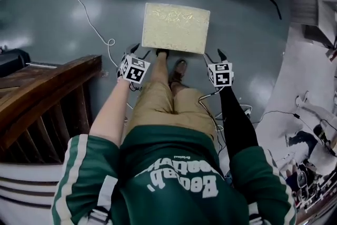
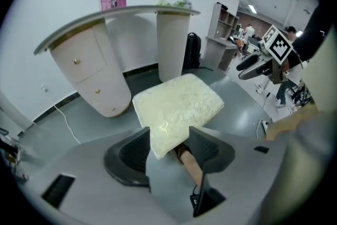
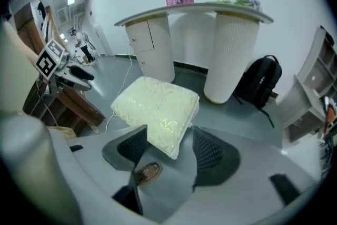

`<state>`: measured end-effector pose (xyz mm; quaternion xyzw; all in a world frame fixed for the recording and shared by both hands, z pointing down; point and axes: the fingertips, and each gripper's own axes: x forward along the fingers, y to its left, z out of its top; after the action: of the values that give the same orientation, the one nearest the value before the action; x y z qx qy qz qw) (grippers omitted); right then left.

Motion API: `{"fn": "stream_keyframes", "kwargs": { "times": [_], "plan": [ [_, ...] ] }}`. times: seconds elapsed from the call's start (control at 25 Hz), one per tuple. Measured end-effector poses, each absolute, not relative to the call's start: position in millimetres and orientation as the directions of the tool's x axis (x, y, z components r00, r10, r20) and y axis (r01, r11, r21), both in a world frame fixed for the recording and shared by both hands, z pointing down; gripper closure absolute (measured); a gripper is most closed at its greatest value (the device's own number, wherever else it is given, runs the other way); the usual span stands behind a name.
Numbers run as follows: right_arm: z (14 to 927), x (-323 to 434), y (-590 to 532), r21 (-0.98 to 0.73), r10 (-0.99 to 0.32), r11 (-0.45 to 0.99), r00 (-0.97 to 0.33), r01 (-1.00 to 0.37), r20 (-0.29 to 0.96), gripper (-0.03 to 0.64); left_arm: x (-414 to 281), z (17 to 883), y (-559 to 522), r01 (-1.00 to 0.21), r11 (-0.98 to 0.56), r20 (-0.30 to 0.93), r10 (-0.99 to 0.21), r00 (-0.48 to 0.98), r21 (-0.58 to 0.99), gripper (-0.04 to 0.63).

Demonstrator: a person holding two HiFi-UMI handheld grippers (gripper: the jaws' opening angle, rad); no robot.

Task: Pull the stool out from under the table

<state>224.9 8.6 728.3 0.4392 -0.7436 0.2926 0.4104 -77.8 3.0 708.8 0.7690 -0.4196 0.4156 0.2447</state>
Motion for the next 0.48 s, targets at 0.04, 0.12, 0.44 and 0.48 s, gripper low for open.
{"fn": "stream_keyframes", "kwargs": {
  "times": [0.04, 0.12, 0.44, 0.48],
  "plan": [
    [709.0, 220.5, 8.1, -0.073, -0.429, 0.454, -0.289, -0.888, 0.856, 0.334, -66.4, 685.1, -1.9, -0.834, -0.551, 0.824, -0.463, 0.326, 0.020, 0.348],
    [670.5, 211.4, 12.2, -0.072, -0.459, 0.473, -0.315, -0.878, 0.830, 0.333, -47.3, 639.0, -6.8, -0.809, -0.588, 0.782, -0.502, 0.368, 0.002, 0.348],
    [534.7, 172.9, 17.9, -0.017, -0.636, 0.497, -0.378, -0.867, 0.673, 0.337, -31.0, 492.5, -25.3, -0.772, -0.627, 0.618, -0.648, 0.444, -0.103, 0.348],
    [519.5, 169.0, 13.1, -0.008, -0.660, 0.491, -0.378, -0.871, 0.650, 0.341, -32.6, 477.4, -29.3, -0.770, -0.628, 0.598, -0.662, 0.453, -0.112, 0.348]
  ]
}}
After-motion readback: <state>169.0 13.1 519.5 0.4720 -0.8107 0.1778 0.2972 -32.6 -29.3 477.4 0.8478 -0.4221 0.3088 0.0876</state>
